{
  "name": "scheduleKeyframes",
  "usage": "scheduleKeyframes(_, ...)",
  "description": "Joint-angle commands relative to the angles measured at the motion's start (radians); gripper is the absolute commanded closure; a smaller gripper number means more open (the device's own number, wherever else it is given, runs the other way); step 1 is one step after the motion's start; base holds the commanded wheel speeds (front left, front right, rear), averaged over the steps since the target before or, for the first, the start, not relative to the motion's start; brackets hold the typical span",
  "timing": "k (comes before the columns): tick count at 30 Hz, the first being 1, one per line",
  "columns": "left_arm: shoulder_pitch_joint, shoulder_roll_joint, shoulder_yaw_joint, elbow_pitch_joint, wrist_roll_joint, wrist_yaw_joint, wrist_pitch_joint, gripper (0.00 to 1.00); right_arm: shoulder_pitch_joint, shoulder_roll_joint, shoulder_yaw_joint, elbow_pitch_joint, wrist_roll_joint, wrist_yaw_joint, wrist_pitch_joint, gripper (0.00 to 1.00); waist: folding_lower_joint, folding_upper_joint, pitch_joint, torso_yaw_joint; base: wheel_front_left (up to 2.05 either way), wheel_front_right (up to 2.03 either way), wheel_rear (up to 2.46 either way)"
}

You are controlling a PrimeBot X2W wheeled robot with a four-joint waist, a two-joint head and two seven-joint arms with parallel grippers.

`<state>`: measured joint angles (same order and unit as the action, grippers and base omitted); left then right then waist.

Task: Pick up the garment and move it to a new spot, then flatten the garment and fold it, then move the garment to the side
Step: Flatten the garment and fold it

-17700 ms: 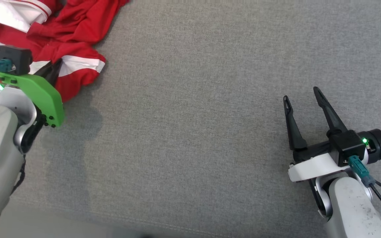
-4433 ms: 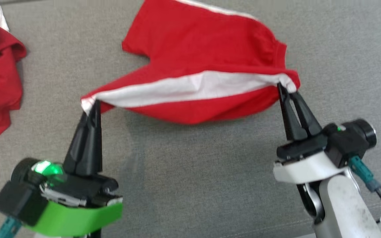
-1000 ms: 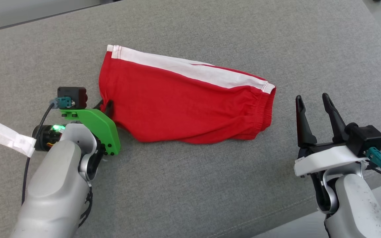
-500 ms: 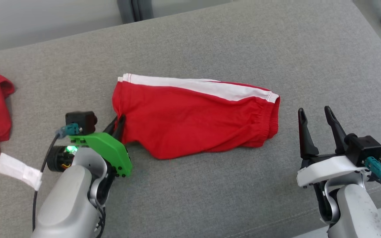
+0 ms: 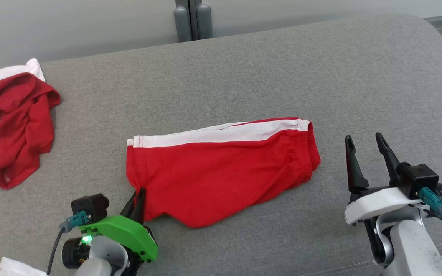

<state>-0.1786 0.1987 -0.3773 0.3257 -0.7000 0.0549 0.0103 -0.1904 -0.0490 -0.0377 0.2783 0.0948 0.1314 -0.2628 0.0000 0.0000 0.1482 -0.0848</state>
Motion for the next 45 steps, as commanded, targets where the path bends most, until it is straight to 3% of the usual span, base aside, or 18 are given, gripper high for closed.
scheduleKeyframes(1,0.021,-0.003,0.008,-0.011,-0.008,0.011,-0.008,1.00,-0.002,-0.003,0.002,0.005,-0.006,-0.001,-0.003,0.00,0.0000,0.0000,-0.001,0.003,0.00,0.00,0.00)
scheduleKeyframes(4,0.046,-0.013,0.013,-0.024,-0.018,0.027,-0.017,1.00,-0.007,-0.002,0.006,0.015,-0.005,-0.001,-0.003,0.00,0.0000,0.0000,0.001,0.002,0.00,0.00,0.00)
scheduleKeyframes(5,0.050,-0.013,0.015,-0.027,-0.019,0.029,-0.025,0.84,-0.007,-0.002,0.006,0.018,-0.005,-0.001,-0.003,0.00,0.0000,0.0000,0.001,0.001,0.00,0.00,0.00)
scheduleKeyframes(7,0.056,-0.015,0.021,-0.037,-0.014,0.034,-0.048,0.00,-0.008,-0.003,0.006,0.025,-0.006,-0.001,-0.003,0.00,0.0000,0.0000,-0.001,0.000,0.00,0.00,0.00)
scheduleKeyframes(15,0.024,0.005,0.056,-0.095,0.056,0.041,-0.214,0.00,-0.011,-0.002,0.002,0.052,-0.015,-0.001,-0.003,0.00,0.0000,0.0000,-0.022,0.001,0.00,0.00,0.00)
scheduleKeyframes(22,0.046,0.029,0.073,-0.126,0.143,0.075,-0.267,0.00,-0.013,-0.002,0.028,0.086,-0.033,-0.001,0.031,0.00,0.0000,0.0000,-0.042,0.009,0.00,0.00,0.00)
scheduleKeyframes(26,0.067,0.028,0.094,-0.142,0.162,0.088,-0.273,0.00,-0.032,-0.003,0.053,0.098,-0.047,-0.001,0.095,0.00,0.0000,0.0000,-0.043,0.025,0.00,0.00,0.00)
scheduleKeyframes(32,0.102,0.018,0.105,-0.171,0.188,0.089,-0.275,0.00,-0.101,-0.003,0.087,0.140,0.022,-0.001,0.241,0.00,0.0000,0.0000,-0.035,0.060,0.00,0.00,0.00)
scheduleKeyframes(37,0.126,-0.011,0.106,-0.177,0.196,0.081,-0.275,0.00,-0.175,-0.005,0.074,0.239,0.026,-0.001,0.380,0.00,0.0000,0.0000,-0.027,0.097,0.00,0.00,0.00)
scheduleKeyframes(45,0.134,-0.054,0.080,-0.161,0.222,0.051,-0.275,0.00,-0.243,-0.032,0.085,0.419,0.054,-0.001,0.501,0.00,0.0000,0.0000,-0.021,0.164,0.00,0.00,0.00)
